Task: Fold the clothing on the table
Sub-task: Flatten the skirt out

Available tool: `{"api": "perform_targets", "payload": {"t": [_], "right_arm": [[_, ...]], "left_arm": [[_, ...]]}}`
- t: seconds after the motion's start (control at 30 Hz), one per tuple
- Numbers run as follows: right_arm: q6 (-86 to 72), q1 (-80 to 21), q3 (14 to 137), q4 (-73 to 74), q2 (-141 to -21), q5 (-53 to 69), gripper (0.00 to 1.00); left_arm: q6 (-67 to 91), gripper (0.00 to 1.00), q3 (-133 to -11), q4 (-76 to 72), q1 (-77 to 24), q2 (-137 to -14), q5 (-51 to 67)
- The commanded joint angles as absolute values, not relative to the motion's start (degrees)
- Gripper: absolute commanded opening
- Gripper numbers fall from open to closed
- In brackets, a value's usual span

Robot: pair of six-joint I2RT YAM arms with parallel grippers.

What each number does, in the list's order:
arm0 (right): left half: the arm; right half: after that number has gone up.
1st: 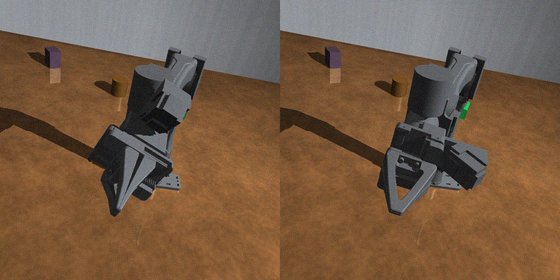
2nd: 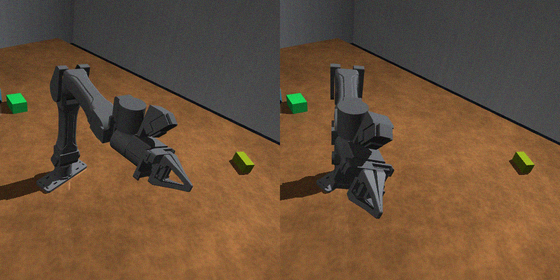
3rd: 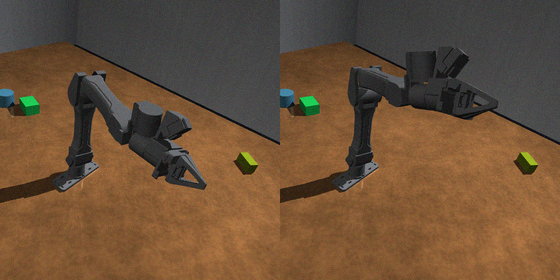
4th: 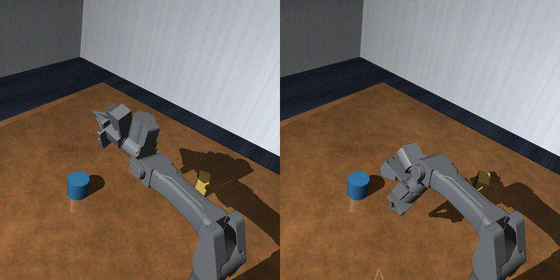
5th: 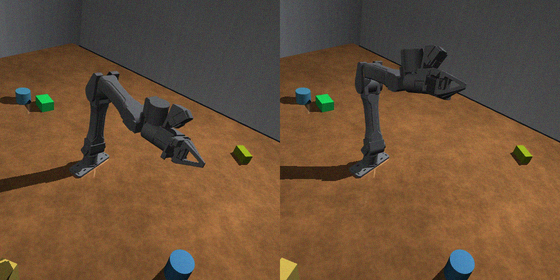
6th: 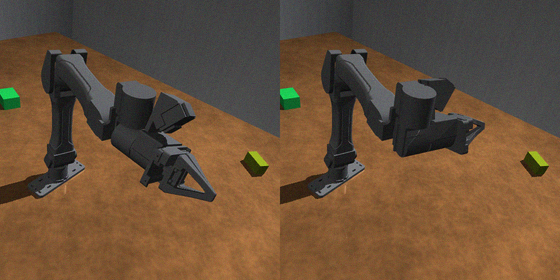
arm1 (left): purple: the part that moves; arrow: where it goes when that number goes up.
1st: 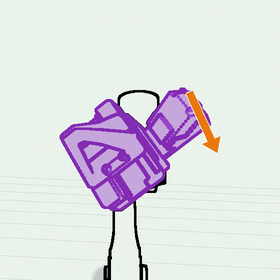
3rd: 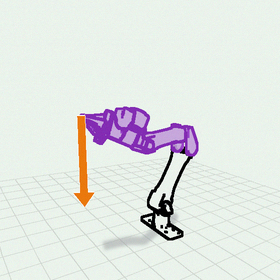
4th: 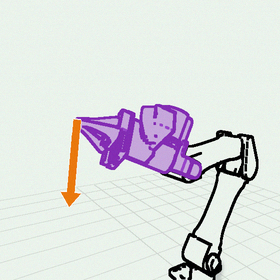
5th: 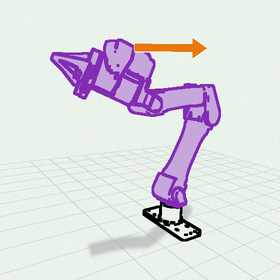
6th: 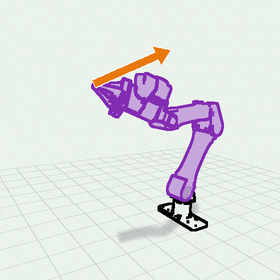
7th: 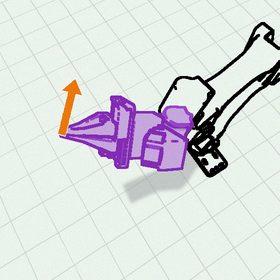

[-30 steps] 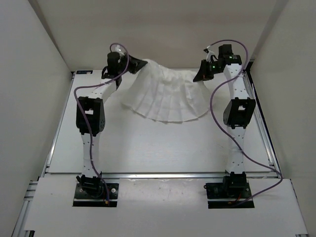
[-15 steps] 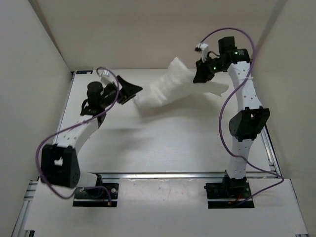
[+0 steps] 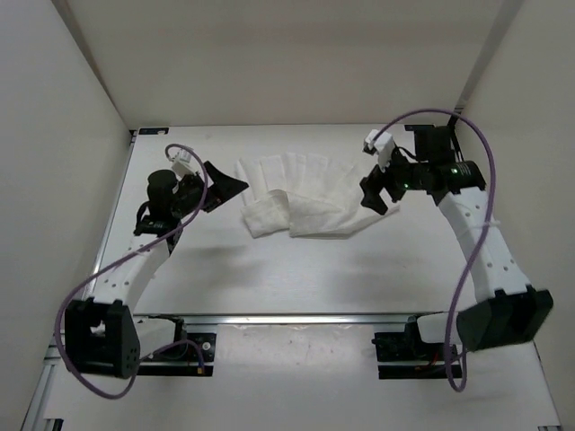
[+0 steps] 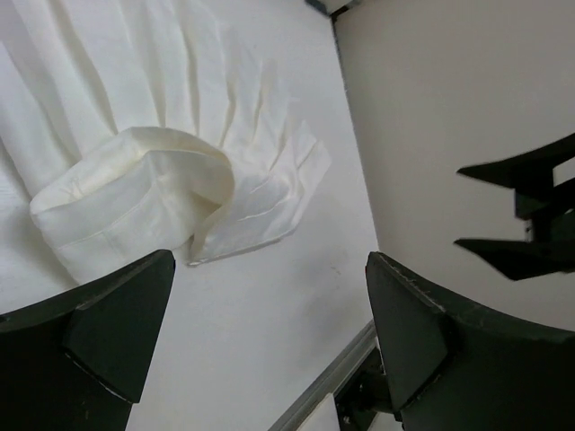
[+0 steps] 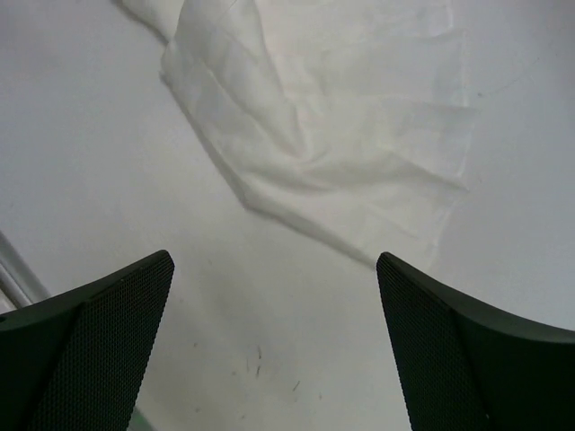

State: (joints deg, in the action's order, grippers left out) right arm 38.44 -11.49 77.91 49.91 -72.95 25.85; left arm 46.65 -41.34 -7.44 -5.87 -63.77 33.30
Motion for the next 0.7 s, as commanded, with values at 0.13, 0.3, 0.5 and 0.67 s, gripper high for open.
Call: {"api": "perform_targets", "payload": {"t": [0.13,0.3,0.5,0.67], "right_arm": [[25.2,-13.4,114.9,61.4,-111.5,35.7,0.94],[22.5,-21.1,151.0,72.3,-134.0,29.1,0.93],[24.7,-28.1,146.9,69.6,-135.2,23.1,0.92],[23.6,-30.1,146.5,69.9,-135.1,22.6,0.93]], "left_arm": [[38.8,0.99,-56.7,7.3,-10.0,-84.6,28.6],[43.1,0.99,-57.2,10.9,-6.4,-85.9,25.2],[41.7,0.99,-54.6,12.7,-6.4,-86.0,28.6],[39.0,0.99,-47.7,13.2,-8.9,-82.8,24.9]]}}
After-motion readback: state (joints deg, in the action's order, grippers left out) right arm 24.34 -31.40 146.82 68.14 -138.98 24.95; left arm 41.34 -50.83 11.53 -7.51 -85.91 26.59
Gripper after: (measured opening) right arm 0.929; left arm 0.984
